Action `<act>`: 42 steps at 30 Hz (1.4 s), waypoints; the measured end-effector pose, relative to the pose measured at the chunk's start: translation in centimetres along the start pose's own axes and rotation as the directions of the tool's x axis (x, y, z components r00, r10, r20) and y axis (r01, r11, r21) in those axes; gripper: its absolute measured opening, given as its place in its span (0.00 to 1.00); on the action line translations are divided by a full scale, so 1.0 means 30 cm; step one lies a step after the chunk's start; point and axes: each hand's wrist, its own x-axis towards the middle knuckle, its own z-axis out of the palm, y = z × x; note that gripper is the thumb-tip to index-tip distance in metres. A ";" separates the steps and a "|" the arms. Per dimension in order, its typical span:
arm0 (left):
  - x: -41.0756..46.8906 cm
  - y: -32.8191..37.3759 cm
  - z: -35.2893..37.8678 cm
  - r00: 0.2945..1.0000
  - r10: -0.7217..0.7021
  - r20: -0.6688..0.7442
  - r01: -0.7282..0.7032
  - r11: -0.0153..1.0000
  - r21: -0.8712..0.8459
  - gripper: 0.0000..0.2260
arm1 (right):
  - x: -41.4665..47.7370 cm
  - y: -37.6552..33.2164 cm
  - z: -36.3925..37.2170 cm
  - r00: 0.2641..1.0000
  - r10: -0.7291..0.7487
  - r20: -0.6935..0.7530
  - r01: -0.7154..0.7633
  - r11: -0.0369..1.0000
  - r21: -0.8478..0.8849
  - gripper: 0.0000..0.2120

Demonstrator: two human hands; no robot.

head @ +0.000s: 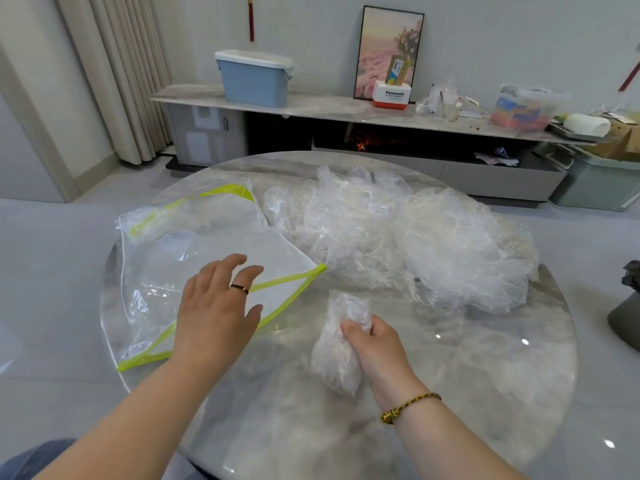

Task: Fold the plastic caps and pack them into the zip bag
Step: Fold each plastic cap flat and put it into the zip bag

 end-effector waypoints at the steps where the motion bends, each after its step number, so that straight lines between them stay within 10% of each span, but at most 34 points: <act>1: -0.003 -0.022 -0.002 1.000 -0.009 0.007 0.009 0.999 0.048 0.27 | -0.002 -0.003 0.014 1.000 0.000 0.025 0.000 1.000 -0.013 0.06; 7: -0.008 -0.119 -0.009 0.996 0.065 -0.058 -0.064 0.998 0.021 0.05 | 0.003 -0.026 0.114 0.990 -0.001 0.139 0.010 0.998 -0.066 0.10; 19: -0.045 -0.093 -0.101 0.985 0.169 0.016 -0.148 0.899 -0.412 0.26 | 0.070 -0.011 0.391 0.936 -0.048 0.348 0.164 0.936 -0.312 0.07; 24: -0.039 -0.117 -0.196 0.965 -0.104 0.241 0.246 0.680 -0.691 0.14 | 0.113 -0.038 0.463 0.952 -0.177 0.248 0.260 0.896 -0.359 0.06; 28: 0.056 -0.295 -0.157 0.778 -0.583 0.235 0.589 0.545 -0.597 0.03 | 0.162 -0.029 0.478 0.950 -0.230 0.210 0.305 0.826 -0.475 0.09; 34: 0.120 -0.521 -0.014 0.323 -0.867 0.379 0.889 0.140 -0.437 0.23 | 0.209 -0.016 0.518 0.954 -0.244 0.174 0.297 0.849 -0.437 0.05; 42: 0.170 -0.603 0.119 0.283 -0.874 0.395 0.923 0.135 -0.362 0.21 | 0.232 -0.014 0.589 0.964 -0.226 0.141 0.247 0.957 -0.155 0.12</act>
